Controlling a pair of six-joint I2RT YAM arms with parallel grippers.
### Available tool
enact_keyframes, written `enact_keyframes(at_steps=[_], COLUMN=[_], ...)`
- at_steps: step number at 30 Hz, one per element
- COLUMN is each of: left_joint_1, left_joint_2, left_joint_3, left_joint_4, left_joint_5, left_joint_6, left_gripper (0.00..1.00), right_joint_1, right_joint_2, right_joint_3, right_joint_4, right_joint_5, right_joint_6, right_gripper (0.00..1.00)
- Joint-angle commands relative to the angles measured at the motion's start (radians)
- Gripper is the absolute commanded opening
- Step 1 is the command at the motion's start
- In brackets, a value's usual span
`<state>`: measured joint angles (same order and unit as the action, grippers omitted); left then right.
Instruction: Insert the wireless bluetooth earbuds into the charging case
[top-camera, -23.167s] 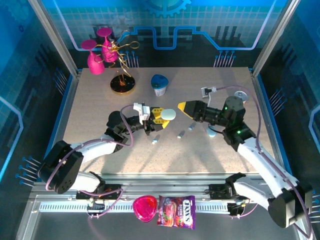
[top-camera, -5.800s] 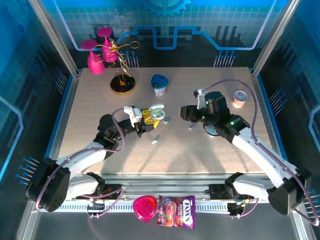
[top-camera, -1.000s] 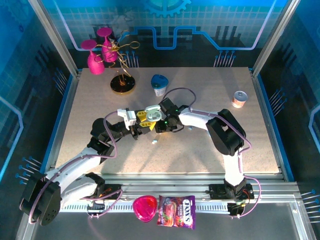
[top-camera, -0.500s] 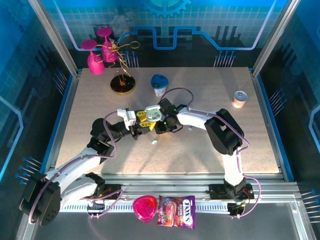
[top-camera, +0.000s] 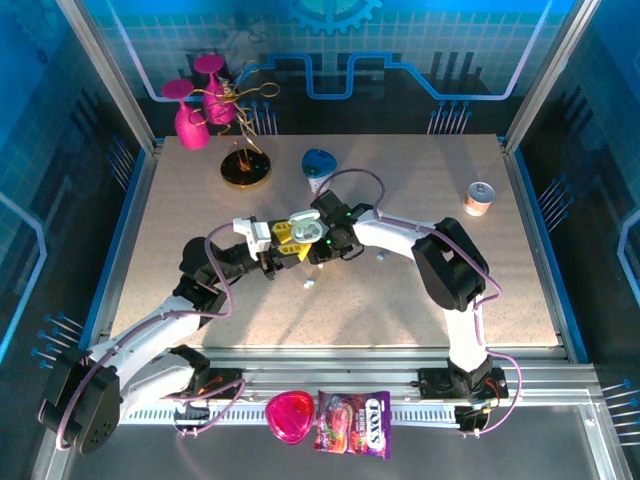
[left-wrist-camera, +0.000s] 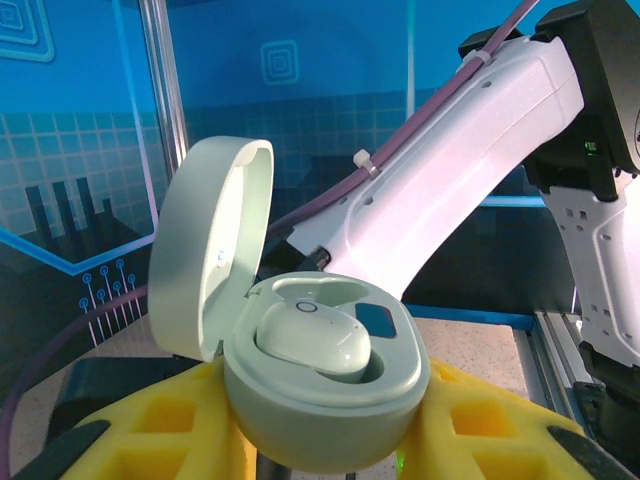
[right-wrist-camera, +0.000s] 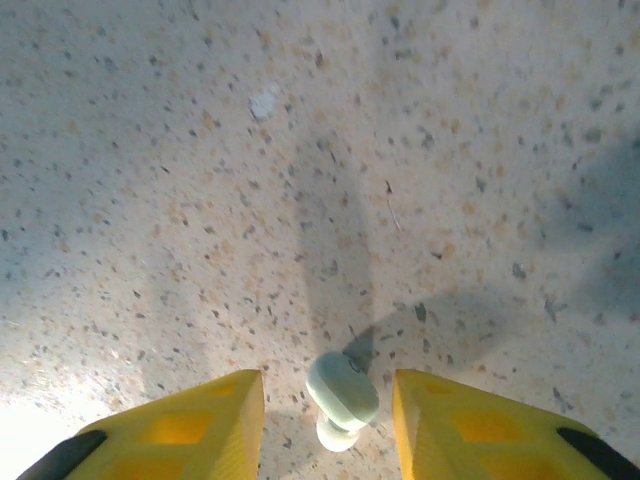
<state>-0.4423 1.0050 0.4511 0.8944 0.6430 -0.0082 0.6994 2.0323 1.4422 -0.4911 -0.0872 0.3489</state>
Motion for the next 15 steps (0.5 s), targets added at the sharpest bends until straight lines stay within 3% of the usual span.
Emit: enact_keyframes(at_steps=[1,15], left_joint_1=[0.001,0.001], left_joint_2=[-0.018,-0.020], left_joint_3=[-0.005,-0.006], left_joint_4=[0.007,0.000], left_joint_5=[0.007,0.004], left_joint_6=[0.008,0.012], left_gripper=[0.32,0.32], right_joint_1=[-0.004,0.002], right_joint_2=[0.041,0.061], right_joint_3=[0.051,0.042], right_joint_4=[-0.043,-0.061], right_joint_5=[-0.024,-0.075], right_joint_6=[-0.060,-0.079], right_gripper=[0.39,0.37])
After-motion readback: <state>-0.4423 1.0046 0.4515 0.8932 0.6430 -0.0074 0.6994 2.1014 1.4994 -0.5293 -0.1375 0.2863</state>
